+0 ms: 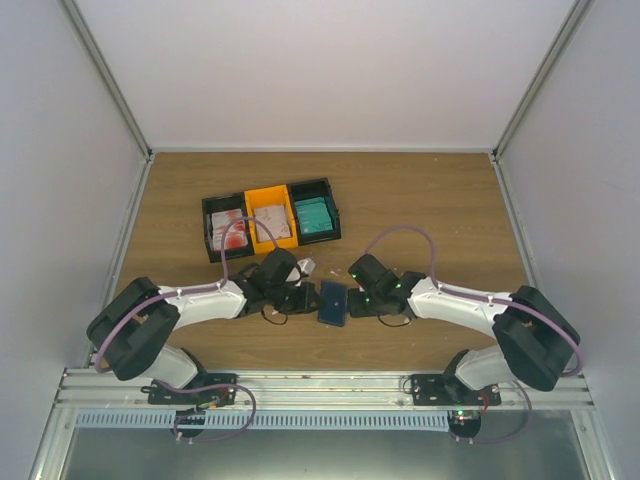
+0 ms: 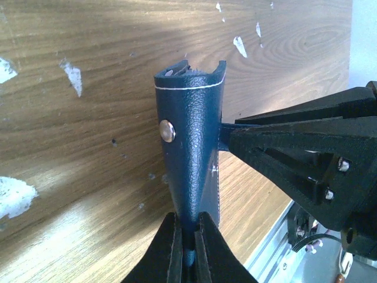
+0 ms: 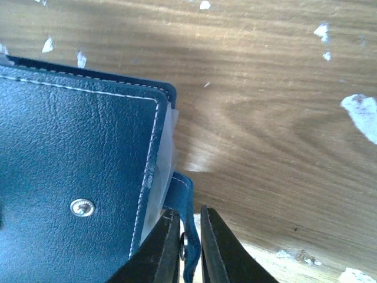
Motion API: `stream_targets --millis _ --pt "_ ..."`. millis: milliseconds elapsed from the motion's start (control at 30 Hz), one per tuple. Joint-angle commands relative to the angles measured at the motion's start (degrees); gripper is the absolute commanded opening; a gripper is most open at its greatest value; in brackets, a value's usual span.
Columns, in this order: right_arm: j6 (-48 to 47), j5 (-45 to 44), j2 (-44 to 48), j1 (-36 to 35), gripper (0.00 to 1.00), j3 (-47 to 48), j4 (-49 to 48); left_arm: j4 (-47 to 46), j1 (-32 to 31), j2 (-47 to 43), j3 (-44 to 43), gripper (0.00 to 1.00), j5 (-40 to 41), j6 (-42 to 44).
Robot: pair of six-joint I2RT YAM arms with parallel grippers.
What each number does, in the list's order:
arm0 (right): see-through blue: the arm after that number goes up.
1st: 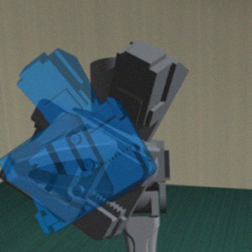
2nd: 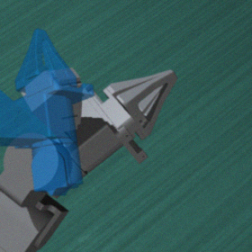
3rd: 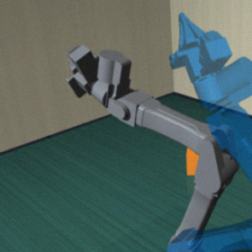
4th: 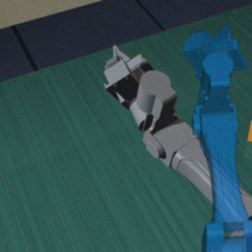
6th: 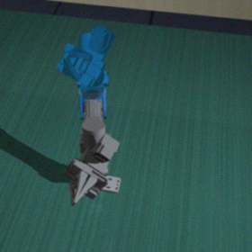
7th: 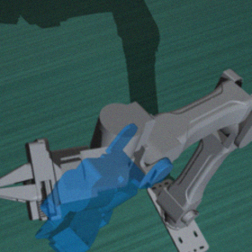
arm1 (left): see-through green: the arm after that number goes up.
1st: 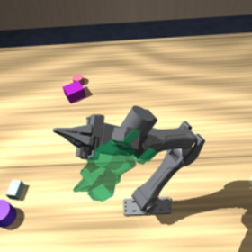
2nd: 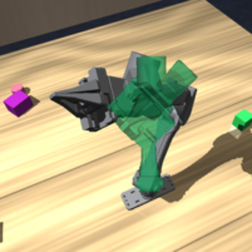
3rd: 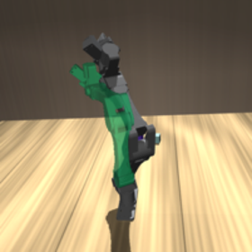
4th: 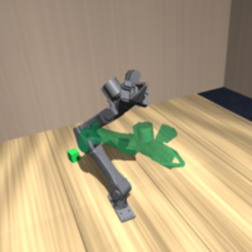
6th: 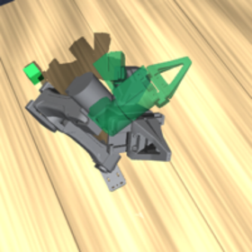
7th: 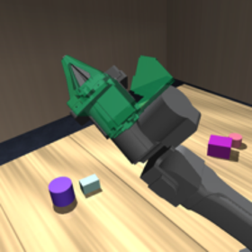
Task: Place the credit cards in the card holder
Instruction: Open the card holder at the center of the board.
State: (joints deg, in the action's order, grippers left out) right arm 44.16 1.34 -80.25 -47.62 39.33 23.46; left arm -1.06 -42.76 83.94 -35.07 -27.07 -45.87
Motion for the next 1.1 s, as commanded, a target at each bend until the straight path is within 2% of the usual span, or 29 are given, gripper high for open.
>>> stream_targets --millis 0,100,167,233,367,433,500,633,867,933,1067 --pt "-1.2 3.1 0.6 -0.5 0.1 -1.7 -4.2 -3.9 -0.2 -1.3 1.5 0.0 0.5 -0.4" --pt "-2.6 3.1 0.3 -0.5 0.01 -1.3 -4.3 -3.8 -0.2 -1.3 1.4 0.02 0.9 -0.3" --pt "-3.1 1.8 0.5 -0.4 0.0 -0.5 -2.8 -3.3 -0.2 -1.5 1.2 0.08 1.2 -0.1" --pt "-3.6 0.9 1.8 -0.2 0.01 0.4 -0.9 -2.6 -0.2 -2.0 1.1 0.22 3.0 0.2" --pt "-4.6 1.2 5.1 0.5 0.0 3.6 3.6 1.2 0.0 -3.7 -0.2 0.6 7.5 1.7" --pt "-5.6 3.0 6.2 0.7 0.01 5.7 5.8 3.7 0.0 -5.2 -1.2 0.74 9.6 2.9" --pt "-6.8 5.3 7.3 0.8 0.0 7.6 6.5 5.2 0.1 -7.4 -1.8 0.83 12.6 3.5" --pt "-7.9 10.1 8.7 0.9 0.01 9.9 4.9 8.0 0.9 -12.6 -1.8 0.88 21.1 3.4" --pt "-9.1 18.0 3.7 1.3 0.01 13.3 0.2 9.8 4.5 -19.4 0.8 0.91 28.1 1.0" --pt "-9.3 17.1 1.6 1.4 0.01 13.3 0.3 9.7 5.5 -20.3 2.1 0.91 27.2 1.1" --pt "-8.6 10.4 0.4 1.8 0.01 12.0 1.8 6.8 6.3 -21.1 5.2 0.89 19.7 2.9"
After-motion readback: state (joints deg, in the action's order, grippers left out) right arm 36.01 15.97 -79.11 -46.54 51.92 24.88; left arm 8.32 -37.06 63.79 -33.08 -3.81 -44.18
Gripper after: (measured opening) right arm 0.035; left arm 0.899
